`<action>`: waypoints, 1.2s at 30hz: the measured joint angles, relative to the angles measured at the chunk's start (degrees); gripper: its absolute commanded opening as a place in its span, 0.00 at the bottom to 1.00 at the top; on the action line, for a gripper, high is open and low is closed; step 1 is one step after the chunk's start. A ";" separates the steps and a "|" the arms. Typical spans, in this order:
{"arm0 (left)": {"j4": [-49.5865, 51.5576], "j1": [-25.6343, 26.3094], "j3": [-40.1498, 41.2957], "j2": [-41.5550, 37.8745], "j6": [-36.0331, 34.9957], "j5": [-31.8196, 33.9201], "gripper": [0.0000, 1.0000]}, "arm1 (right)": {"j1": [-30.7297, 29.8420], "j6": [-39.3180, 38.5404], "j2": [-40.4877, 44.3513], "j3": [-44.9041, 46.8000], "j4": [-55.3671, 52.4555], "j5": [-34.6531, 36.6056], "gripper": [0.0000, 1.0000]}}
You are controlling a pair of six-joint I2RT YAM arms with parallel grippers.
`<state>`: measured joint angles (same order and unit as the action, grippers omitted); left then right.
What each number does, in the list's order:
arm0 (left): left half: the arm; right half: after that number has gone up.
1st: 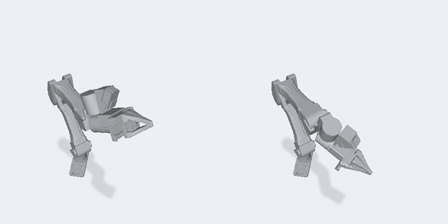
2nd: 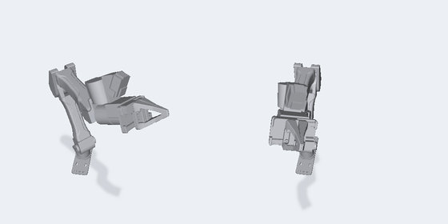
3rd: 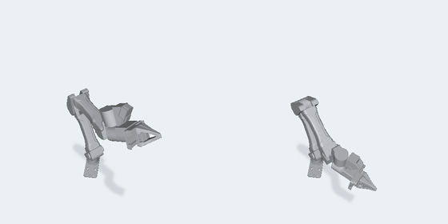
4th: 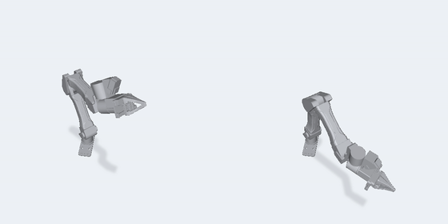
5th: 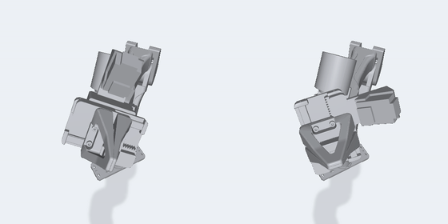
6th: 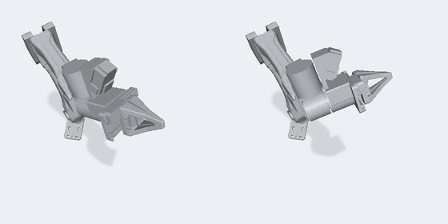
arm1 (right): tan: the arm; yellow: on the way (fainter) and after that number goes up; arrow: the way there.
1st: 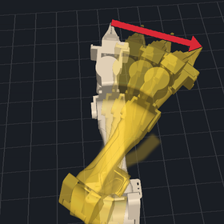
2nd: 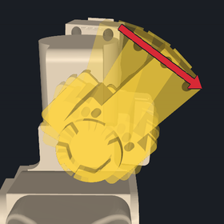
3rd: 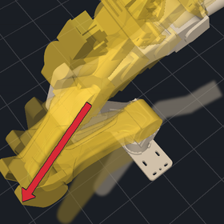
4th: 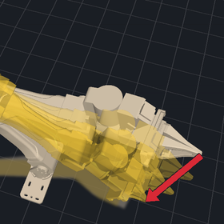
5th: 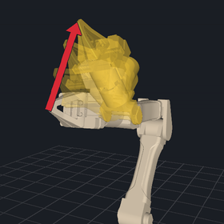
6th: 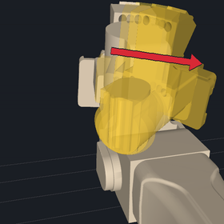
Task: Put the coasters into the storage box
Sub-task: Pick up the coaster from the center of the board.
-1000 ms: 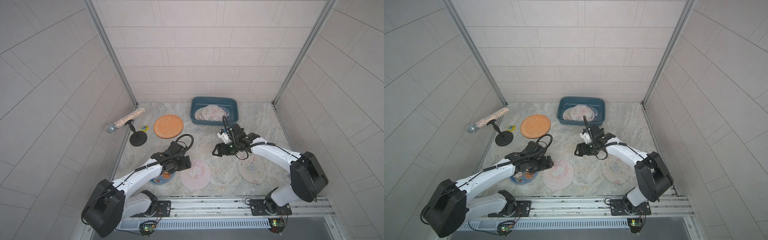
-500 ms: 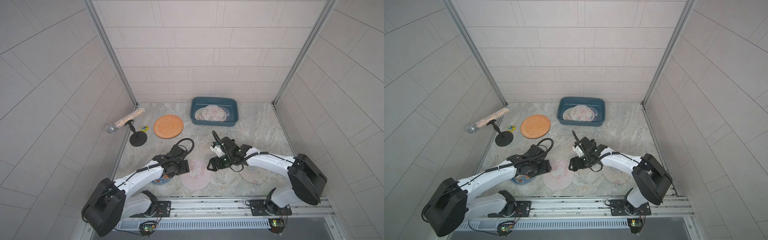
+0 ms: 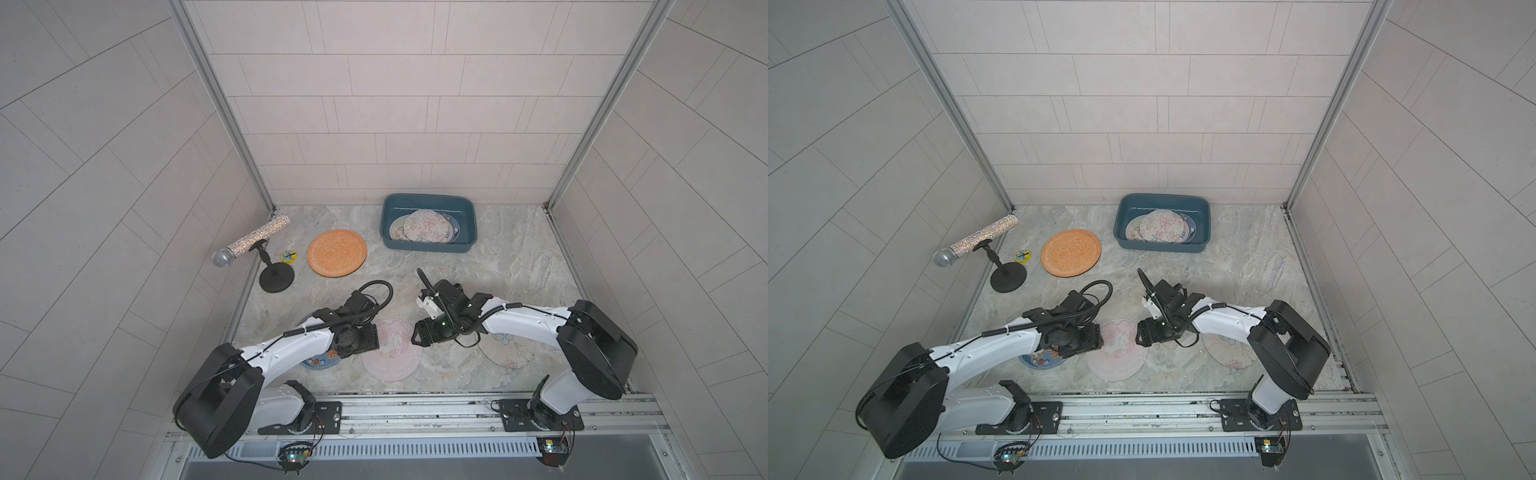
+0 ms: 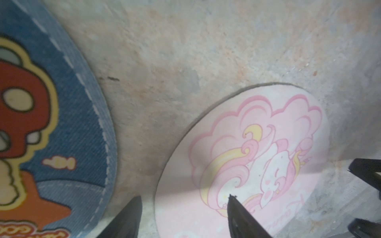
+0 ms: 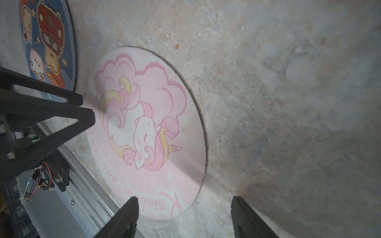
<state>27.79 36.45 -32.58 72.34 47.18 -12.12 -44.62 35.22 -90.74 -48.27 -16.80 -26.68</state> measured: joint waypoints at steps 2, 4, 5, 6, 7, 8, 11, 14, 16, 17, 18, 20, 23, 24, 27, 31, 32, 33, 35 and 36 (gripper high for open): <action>0.00 0.24 -0.09 0.22 0.02 -0.11 0.67 | -0.15 0.24 -0.28 0.00 0.04 0.24 0.73; 0.00 0.42 -0.20 0.39 0.20 -0.22 0.67 | -0.35 0.46 -0.55 0.00 0.09 0.50 0.72; 0.00 0.48 -0.26 0.48 0.31 -0.24 0.66 | -0.44 0.61 -0.68 0.00 0.09 0.63 0.72; 0.02 0.55 -0.35 0.63 0.42 -0.26 0.66 | -0.50 0.68 -0.83 0.00 0.11 0.70 0.71; 0.02 0.63 -0.42 0.74 0.48 -0.28 0.66 | -0.59 0.76 -0.98 0.00 0.13 0.81 0.70; 0.04 0.74 -0.52 0.87 0.55 -0.28 0.65 | -0.68 0.83 -1.29 0.00 0.20 0.87 0.69; 0.07 0.98 -0.72 1.18 0.74 -0.31 0.64 | -0.94 0.83 -1.90 -0.22 0.48 0.92 0.67; 0.11 1.01 -0.85 1.44 0.83 -0.33 0.63 | -1.44 0.81 -2.91 -1.20 0.39 1.07 0.65; 0.13 1.05 -0.92 1.57 0.83 -0.28 0.63 | -1.79 0.74 -3.61 -2.03 0.22 1.16 0.64; 0.13 1.07 -0.94 1.60 0.85 -0.28 0.62 | -1.97 0.68 -4.02 -2.45 0.04 1.22 0.64; 0.13 1.07 -0.94 1.60 0.83 -0.28 0.62 | -2.12 0.61 -4.37 -2.84 -0.09 1.22 0.63; 0.13 1.07 -0.94 1.62 0.85 -0.28 0.62 | -2.32 0.57 -4.92 -3.48 -0.28 1.25 0.63; 0.13 1.07 -0.96 1.70 0.83 -0.28 0.61 | -2.64 0.39 -5.68 -4.35 -0.55 1.25 0.62; 0.13 1.09 -1.01 1.73 0.83 -0.28 0.61 | -2.78 0.35 -5.92 -4.61 -0.61 1.22 0.62; 0.17 1.09 -1.09 1.86 0.85 -0.28 0.60 | -3.06 0.02 -6.43 -5.29 -1.14 1.46 0.59; 0.22 1.09 -1.09 1.88 0.83 -0.24 0.60 | -3.06 -0.31 -6.73 -5.62 -1.68 1.86 0.51; 0.22 1.09 -1.09 1.90 0.85 -0.24 0.60 | -3.06 -0.42 -6.82 -5.66 -1.86 2.08 0.48; 0.24 1.09 -1.09 1.90 0.83 -0.22 0.60 | -3.06 -0.59 -6.91 -5.70 -1.97 2.32 0.46; 0.24 1.09 -1.11 1.92 0.85 -0.24 0.60 | -3.02 -0.52 -7.02 -5.73 -2.21 2.60 0.44; 0.24 1.09 -1.14 1.92 0.85 -0.24 0.59 | -3.02 -0.52 -7.08 -5.77 -2.29 2.69 0.44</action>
<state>28.03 37.54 -33.71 74.26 48.03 -12.36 -47.64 34.70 -97.82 -54.04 -19.09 -23.99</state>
